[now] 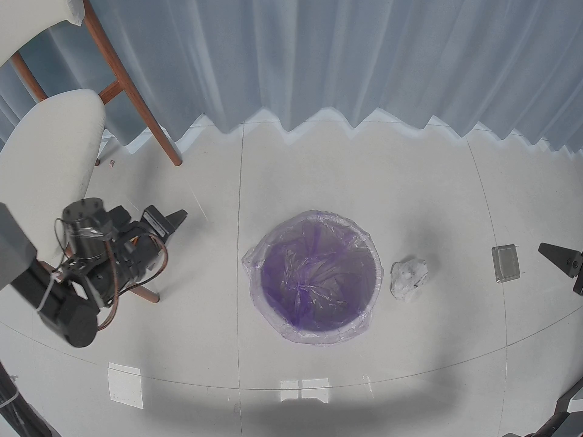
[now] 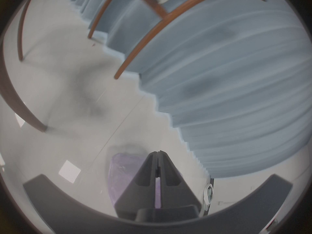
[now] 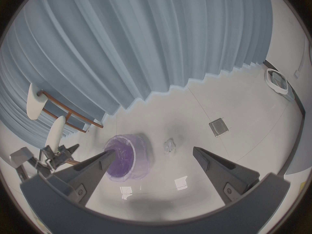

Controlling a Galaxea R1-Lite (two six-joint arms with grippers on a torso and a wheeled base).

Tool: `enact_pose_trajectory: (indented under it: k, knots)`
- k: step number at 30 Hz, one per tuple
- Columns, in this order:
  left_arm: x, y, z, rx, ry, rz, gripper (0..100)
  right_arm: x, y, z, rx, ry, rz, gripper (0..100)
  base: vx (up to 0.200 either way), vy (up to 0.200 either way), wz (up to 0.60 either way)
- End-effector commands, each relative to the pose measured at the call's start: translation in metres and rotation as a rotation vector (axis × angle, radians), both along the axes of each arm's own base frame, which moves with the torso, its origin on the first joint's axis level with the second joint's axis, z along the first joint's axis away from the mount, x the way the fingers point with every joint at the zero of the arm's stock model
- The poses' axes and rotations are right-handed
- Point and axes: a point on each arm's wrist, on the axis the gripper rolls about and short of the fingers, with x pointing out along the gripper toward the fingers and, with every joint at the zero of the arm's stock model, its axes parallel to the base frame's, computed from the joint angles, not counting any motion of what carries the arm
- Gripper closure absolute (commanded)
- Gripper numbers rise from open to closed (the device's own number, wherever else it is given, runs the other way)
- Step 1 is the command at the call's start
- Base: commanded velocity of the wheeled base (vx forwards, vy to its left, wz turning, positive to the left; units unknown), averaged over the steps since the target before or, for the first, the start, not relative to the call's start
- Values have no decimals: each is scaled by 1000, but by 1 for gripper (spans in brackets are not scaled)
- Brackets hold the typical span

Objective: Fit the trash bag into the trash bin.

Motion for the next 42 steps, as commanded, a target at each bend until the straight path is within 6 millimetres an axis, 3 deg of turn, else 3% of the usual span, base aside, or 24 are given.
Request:
enact_pose_trajectory:
  k: [1,8,15,24,28,34,41,42]
  knots:
    - [-151,33,50,199,-326,18,100,17,3,-29,-55,152,11,0,0,0,0]
    - [-181,56,67,348,-494,180,100,16,3,-65,-65,191,21,0,0,0,0]
    - [-214,65,62,564,-549,258,100,4,1,-89,-82,213,58,0,0,0,0]
    - [-256,67,54,676,-525,255,100,13,4,-87,-156,163,110,0,0,0,0]
    - [-281,69,62,720,-495,241,100,14,4,-91,-151,188,121,0,0,0,0]
    - [-307,70,59,784,-469,251,100,21,6,-99,-141,248,147,0,0,0,0]
    - [-316,71,55,815,-478,263,100,33,9,-113,-120,343,172,0,0,0,0]
    - [-316,71,54,817,-470,261,100,43,11,-117,-95,358,154,0,0,0,0]
